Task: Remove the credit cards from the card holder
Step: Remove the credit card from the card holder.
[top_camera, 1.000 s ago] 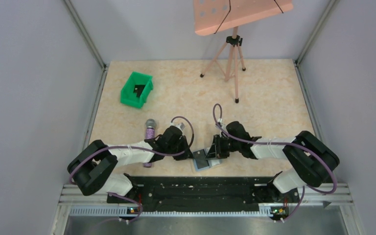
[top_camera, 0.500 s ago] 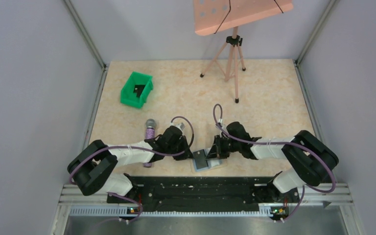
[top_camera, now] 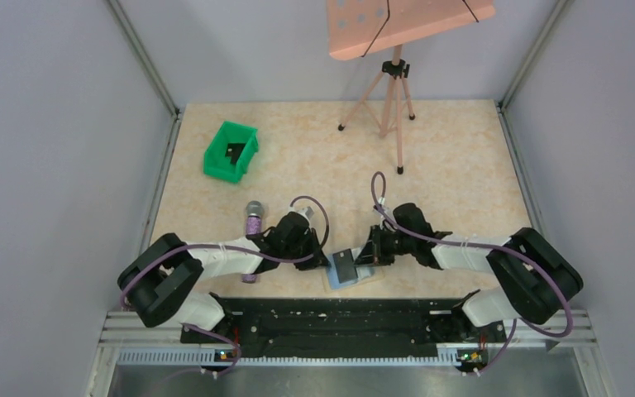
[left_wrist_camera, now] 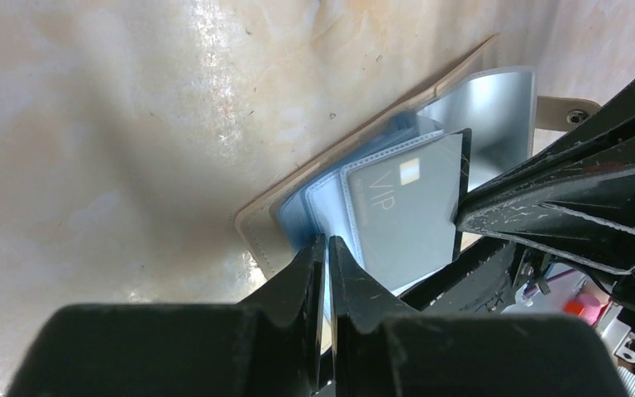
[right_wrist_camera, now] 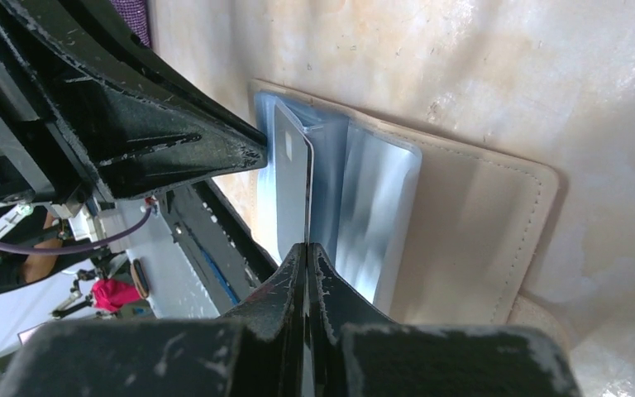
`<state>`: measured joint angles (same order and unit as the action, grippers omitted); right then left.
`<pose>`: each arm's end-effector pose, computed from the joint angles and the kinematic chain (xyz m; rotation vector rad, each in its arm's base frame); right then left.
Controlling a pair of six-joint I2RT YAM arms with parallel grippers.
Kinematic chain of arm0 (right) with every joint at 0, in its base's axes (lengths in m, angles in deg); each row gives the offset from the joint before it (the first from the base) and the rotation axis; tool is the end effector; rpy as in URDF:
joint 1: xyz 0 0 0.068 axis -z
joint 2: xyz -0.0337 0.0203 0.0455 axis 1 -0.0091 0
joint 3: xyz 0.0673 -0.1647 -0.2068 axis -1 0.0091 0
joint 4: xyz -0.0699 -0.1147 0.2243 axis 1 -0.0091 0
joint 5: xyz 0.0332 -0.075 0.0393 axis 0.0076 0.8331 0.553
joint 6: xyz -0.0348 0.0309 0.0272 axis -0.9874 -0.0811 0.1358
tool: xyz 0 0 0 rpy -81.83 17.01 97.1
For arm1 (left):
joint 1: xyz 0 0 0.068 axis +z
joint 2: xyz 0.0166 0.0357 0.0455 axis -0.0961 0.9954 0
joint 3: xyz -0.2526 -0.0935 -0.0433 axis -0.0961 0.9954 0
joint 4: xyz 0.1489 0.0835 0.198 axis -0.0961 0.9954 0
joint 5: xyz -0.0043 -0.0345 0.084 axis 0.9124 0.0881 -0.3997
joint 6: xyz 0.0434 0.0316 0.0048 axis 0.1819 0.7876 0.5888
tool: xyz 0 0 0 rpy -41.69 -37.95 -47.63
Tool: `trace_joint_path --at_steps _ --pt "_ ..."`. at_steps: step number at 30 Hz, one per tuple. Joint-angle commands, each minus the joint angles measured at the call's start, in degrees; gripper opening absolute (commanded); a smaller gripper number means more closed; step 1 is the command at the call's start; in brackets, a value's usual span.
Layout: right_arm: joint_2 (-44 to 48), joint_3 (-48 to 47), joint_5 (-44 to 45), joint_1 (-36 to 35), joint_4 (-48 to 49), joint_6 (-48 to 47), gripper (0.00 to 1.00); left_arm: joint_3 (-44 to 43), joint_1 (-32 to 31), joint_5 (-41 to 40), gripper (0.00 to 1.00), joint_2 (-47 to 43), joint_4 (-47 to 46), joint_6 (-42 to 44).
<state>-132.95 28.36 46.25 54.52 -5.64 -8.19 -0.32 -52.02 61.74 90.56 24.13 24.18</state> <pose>0.1824 0.1521 0.1280 -0.1627 2.5761 1.3082 0.1665 -0.1860 0.1365 -0.0925 2.6648 -0.9663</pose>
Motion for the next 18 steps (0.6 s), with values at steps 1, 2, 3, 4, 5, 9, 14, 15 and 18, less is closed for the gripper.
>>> trace_joint_path --at_steps 1,2,3,4,5,9,14,15,18 --pt "2.7 0.8 -1.0 0.9 -0.9 -2.0 0.00 0.1 -0.2 -1.9 0.12 3.3 2.4 0.7" --pt "2.7 0.9 -1.1 1.0 -1.0 -1.9 0.00 0.0 -0.2 -1.9 0.12 3.5 2.4 0.7" --pt "2.8 1.0 -1.2 1.0 -1.0 -1.9 0.00 -0.2 -0.2 -1.9 0.12 3.7 2.5 0.7" --pt "3.0 1.0 -1.3 1.0 -1.1 -1.9 0.00 -0.2 -0.2 -1.8 0.12 3.8 2.5 0.7" --pt "3.2 1.0 -1.3 1.1 -1.2 -1.8 0.00 -0.3 -0.2 -1.8 0.12 3.9 2.4 0.7" --pt "5.1 0.7 -1.3 2.2 -3.4 -2.2 0.00 -0.2 -0.2 -1.7 0.12 3.4 2.1 0.7" --pt "7.6 0.2 -1.9 3.5 -6.0 -2.8 0.00 1.1 -0.2 -1.3 0.13 3.4 0.1 0.2" --pt "7.9 0.0 -2.3 3.6 -6.3 -2.9 0.00 0.9 -0.2 -1.2 0.13 3.9 0.0 0.2" --pt "8.7 -0.5 -2.6 4.1 -8.0 -3.7 0.00 0.9 -0.2 -0.7 0.13 4.6 -0.6 0.2"
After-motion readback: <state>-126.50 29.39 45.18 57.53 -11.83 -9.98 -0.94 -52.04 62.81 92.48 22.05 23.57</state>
